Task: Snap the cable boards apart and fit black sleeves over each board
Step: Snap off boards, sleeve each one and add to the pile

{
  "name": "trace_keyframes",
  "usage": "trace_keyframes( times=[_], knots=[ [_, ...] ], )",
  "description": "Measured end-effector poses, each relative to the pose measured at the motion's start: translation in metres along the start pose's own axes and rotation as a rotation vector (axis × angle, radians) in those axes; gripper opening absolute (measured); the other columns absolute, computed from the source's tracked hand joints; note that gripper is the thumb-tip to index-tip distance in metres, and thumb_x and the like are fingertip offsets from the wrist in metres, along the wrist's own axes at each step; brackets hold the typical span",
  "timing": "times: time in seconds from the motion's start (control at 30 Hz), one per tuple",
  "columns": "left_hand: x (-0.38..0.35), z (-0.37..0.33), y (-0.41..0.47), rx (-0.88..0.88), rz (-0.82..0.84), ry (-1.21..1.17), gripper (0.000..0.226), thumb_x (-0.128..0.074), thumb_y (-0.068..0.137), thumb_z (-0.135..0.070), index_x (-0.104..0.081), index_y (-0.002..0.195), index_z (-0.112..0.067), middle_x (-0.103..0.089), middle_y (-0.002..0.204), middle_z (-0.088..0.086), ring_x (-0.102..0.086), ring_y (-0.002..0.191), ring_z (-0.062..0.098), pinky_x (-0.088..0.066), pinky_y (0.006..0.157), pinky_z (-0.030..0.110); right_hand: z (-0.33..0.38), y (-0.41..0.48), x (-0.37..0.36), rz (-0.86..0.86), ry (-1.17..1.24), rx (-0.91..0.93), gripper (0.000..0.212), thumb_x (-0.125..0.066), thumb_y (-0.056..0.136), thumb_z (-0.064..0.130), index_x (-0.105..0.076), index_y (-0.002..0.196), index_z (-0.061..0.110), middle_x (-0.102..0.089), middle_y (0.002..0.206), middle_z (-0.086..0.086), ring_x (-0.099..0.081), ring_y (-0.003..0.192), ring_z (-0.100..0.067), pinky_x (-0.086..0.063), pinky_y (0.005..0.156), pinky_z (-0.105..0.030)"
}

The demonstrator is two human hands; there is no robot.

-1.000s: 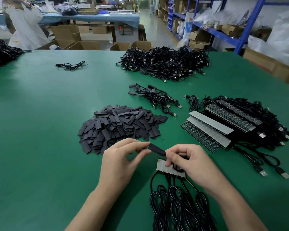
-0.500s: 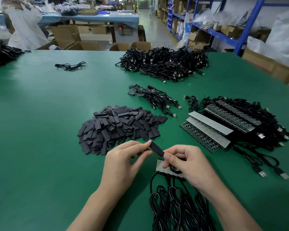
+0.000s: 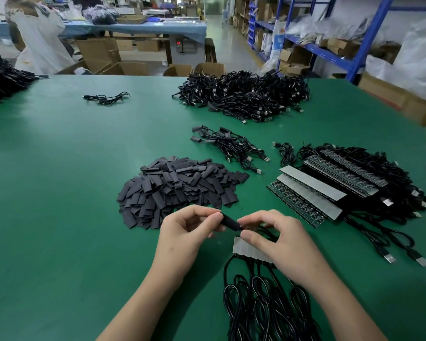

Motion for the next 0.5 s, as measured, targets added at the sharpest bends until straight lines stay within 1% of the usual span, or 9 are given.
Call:
trace_keyframes(
  times=[0.03,0.1,0.2,0.27,0.33,0.37,0.43,0.5],
  knots=[
    [0.001,0.001,0.0,0.012,-0.006,-0.031,0.005,-0.075,0.09,-0.015,-0.08,0.088,-0.017,-0.078,0.083,0.011,-0.075,0.08,0.026,-0.058,0.073,0.026,0.002,0.0,0.004,-0.003,-0.055,0.021,0.021,-0.08,0.087,0.036,-0.074,0.102,0.05,-0.065,0.108,0.032,-0.061,0.107,0.009,-0.04,0.088,-0.003],
    [0.002,0.001,0.0,0.028,-0.025,-0.077,0.005,-0.075,0.088,-0.015,-0.079,0.087,-0.012,-0.078,0.082,0.013,-0.076,0.079,0.021,-0.058,0.071,0.023,0.006,0.001,0.007,-0.004,-0.138,0.08,0.023,-0.081,0.085,0.036,-0.074,0.102,0.049,-0.059,0.115,0.038,-0.055,0.117,0.008,-0.037,0.095,-0.005],
    [0.003,0.001,0.001,0.041,-0.049,-0.113,0.009,-0.075,0.087,-0.016,-0.078,0.09,-0.008,-0.078,0.083,0.014,-0.076,0.078,0.019,-0.057,0.069,0.021,0.011,0.001,0.006,-0.033,-0.207,0.156,0.021,-0.082,0.085,0.031,-0.076,0.102,0.041,-0.064,0.113,0.034,-0.053,0.122,0.003,-0.039,0.102,-0.015],
    [0.005,0.001,0.001,0.047,-0.065,-0.133,0.009,-0.075,0.088,-0.015,-0.078,0.091,-0.007,-0.078,0.083,0.015,-0.075,0.078,0.017,-0.056,0.069,0.02,0.013,0.001,0.008,-0.079,-0.263,0.195,0.018,-0.081,0.085,0.033,-0.077,0.102,0.037,-0.065,0.113,0.03,-0.05,0.125,0.0,-0.038,0.105,-0.02],
    [0.007,0.001,0.001,0.052,-0.082,-0.169,0.011,-0.076,0.085,-0.02,-0.079,0.089,-0.01,-0.078,0.085,0.015,-0.075,0.078,0.018,-0.057,0.069,0.021,0.011,0.001,0.008,-0.084,-0.285,0.198,0.018,-0.078,0.087,0.038,-0.076,0.104,0.04,-0.062,0.12,0.031,-0.048,0.129,0.0,-0.035,0.106,-0.018],
    [0.009,0.001,0.001,0.054,-0.09,-0.19,0.013,-0.077,0.082,-0.023,-0.079,0.088,-0.012,-0.077,0.085,0.015,-0.075,0.078,0.018,-0.057,0.071,0.022,0.008,0.001,0.007,-0.068,-0.281,0.182,0.018,-0.077,0.087,0.039,-0.075,0.105,0.041,-0.061,0.12,0.031,-0.05,0.128,0.002,-0.034,0.105,-0.015],
    [0.01,0.002,0.001,0.058,-0.099,-0.217,0.015,-0.077,0.08,-0.027,-0.08,0.088,-0.015,-0.077,0.084,0.014,-0.075,0.079,0.018,-0.058,0.072,0.023,0.004,0.002,0.004,-0.032,-0.254,0.146,0.015,-0.076,0.09,0.034,-0.073,0.1,0.044,-0.064,0.115,0.031,-0.057,0.118,0.006,-0.038,0.097,-0.007],
    [0.01,0.002,0.001,0.06,-0.096,-0.227,0.016,-0.077,0.08,-0.028,-0.081,0.09,-0.017,-0.078,0.085,0.012,-0.075,0.08,0.018,-0.058,0.073,0.023,0.0,0.002,0.002,-0.012,-0.21,0.125,0.019,-0.076,0.091,0.024,-0.074,0.093,0.043,-0.068,0.105,0.028,-0.064,0.104,0.005,-0.044,0.086,-0.007]
  ],
)
Point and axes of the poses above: each hand's wrist, its own y-axis towards the middle knuckle, its own x-axis out of the back of the hand, z = x × y, the point moved 9 cm from there along y, towards the middle knuckle
